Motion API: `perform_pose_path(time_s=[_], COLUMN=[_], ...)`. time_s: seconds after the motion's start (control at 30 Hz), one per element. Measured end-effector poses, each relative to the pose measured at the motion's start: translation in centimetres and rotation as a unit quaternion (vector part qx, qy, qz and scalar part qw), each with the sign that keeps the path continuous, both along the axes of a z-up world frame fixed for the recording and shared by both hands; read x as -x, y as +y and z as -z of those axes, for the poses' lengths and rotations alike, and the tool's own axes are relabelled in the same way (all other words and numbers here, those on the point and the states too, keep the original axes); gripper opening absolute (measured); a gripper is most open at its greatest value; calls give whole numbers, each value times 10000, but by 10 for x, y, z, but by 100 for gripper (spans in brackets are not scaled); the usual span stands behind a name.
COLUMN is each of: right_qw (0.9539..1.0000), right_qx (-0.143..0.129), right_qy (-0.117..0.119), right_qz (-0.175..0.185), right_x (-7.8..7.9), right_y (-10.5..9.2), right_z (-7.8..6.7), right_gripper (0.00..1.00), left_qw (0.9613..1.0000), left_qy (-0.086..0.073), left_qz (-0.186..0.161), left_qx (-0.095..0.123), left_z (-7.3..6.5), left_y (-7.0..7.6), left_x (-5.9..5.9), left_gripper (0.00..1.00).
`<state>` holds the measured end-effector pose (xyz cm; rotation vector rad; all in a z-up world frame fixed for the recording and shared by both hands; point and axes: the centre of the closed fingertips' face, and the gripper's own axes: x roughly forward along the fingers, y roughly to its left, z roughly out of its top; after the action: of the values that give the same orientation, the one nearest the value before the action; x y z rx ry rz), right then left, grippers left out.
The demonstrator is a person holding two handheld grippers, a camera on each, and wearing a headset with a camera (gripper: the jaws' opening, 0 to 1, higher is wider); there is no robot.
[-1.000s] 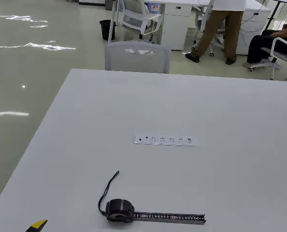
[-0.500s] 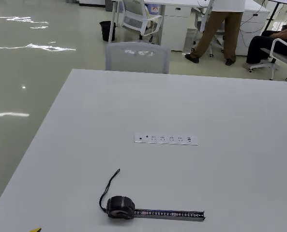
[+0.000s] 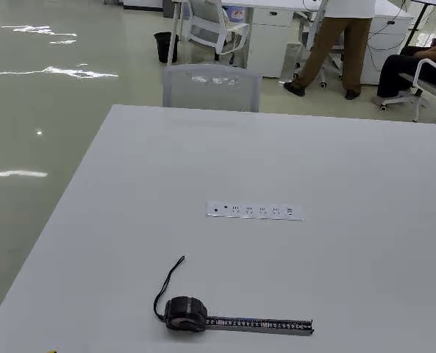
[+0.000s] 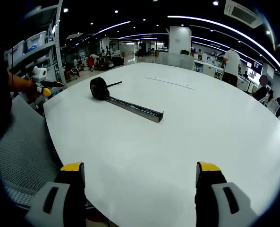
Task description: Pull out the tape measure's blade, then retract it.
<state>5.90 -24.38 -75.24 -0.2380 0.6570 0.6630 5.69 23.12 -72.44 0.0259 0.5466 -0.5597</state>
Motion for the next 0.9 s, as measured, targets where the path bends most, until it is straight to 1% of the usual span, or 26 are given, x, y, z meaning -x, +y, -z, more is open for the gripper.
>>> perform_pose_path(time_s=[0.13, 0.2, 0.27, 0.37, 0.47, 0.57, 0.67, 0.73, 0.83, 0.87, 0.9], right_qw=[10000, 10000, 10000, 9999, 9999, 9998, 9998, 9998, 9998, 9998, 9998], right_qx=[33, 41, 42, 124, 143, 185, 198, 168, 180, 189, 197], right_qy=[2, -3, 14, 39, 22, 41, 51, 50, 34, 27, 24], right_qz=[41, 56, 73, 91, 83, 63, 53, 60, 43, 37, 26], right_x=[0, -1, -1, 0, 1, 3, 3, 3, 0, -1, -2], right_y=[-3, -4, -6, -11, -13, -15, -15, -15, -15, -14, -14], right_z=[0, -2, -1, 2, 3, 5, 7, 6, 5, 3, 2], right_gripper=[100, 100, 100, 100, 100, 100, 100, 100, 100, 100, 100], left_qw=[10000, 10000, 10000, 10000, 10000, 9999, 9996, 9996, 9999, 10000, 10000], left_qy=[-21, -31, 4, 30, 35, 86, 153, 147, 137, 81, 60], left_qz=[-32, -25, -28, 3, 15, 51, 191, 189, 68, -7, -23], left_qx=[1, -13, -16, -20, -16, -32, -145, -115, -41, -9, -31], left_z=[6, 5, 9, 6, 5, 8, 14, 13, 9, 4, 4], left_y=[8, 6, 7, 1, -2, -1, -5, -7, -9, -11, -11], left_x=[-4, -5, -5, -3, -2, 0, 3, 3, 1, -2, -3], left_gripper=[99, 99, 99, 99, 99, 99, 99, 99, 99, 99, 99])
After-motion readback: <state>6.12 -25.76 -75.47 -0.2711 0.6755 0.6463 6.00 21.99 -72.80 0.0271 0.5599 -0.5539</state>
